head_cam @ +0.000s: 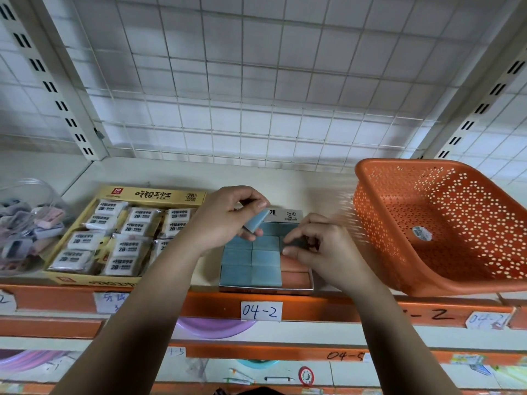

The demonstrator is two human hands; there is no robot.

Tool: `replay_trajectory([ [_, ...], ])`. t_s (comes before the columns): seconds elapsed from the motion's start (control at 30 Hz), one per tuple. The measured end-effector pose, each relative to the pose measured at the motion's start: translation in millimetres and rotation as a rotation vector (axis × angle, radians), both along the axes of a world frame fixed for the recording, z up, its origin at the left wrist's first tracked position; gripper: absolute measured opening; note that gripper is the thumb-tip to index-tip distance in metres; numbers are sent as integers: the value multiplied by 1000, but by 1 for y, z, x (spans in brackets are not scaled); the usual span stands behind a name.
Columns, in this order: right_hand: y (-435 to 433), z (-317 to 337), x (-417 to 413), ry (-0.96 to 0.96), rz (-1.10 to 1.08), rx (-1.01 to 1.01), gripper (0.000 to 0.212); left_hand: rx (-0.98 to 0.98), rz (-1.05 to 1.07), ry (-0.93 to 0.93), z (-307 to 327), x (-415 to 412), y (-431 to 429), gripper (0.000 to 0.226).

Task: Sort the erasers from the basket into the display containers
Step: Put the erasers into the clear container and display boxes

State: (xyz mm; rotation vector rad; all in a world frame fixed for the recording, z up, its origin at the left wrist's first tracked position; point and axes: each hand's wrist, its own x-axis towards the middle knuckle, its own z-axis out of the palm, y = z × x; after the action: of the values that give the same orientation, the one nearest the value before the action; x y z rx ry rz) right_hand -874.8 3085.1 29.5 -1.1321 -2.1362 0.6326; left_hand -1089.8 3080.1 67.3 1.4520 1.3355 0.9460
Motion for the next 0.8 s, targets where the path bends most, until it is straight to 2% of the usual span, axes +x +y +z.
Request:
replay_trajectory([
  [0.13,6,-1,5,78,7,-11,8,-40,-63,-59,4,1,0,14],
  [0.3,18,-11,14,217,-155,12,11,-53,-126,-85,6,7,-3,13],
  [0.43,23,-18,15,294,-213,-27,15,73,-135,51,2,15,-2,13],
  [0.57,24,-21,16,262,-226,-23,13,102,-165,41,-5,29,-5,22],
  [0.63,24,-23,17,245,-236,-20,13,84,-179,26,-10,35,-8,19],
  [0.8,23,-26,17,278,-236,-19,12,109,-184,257,-12,41,-14,9],
])
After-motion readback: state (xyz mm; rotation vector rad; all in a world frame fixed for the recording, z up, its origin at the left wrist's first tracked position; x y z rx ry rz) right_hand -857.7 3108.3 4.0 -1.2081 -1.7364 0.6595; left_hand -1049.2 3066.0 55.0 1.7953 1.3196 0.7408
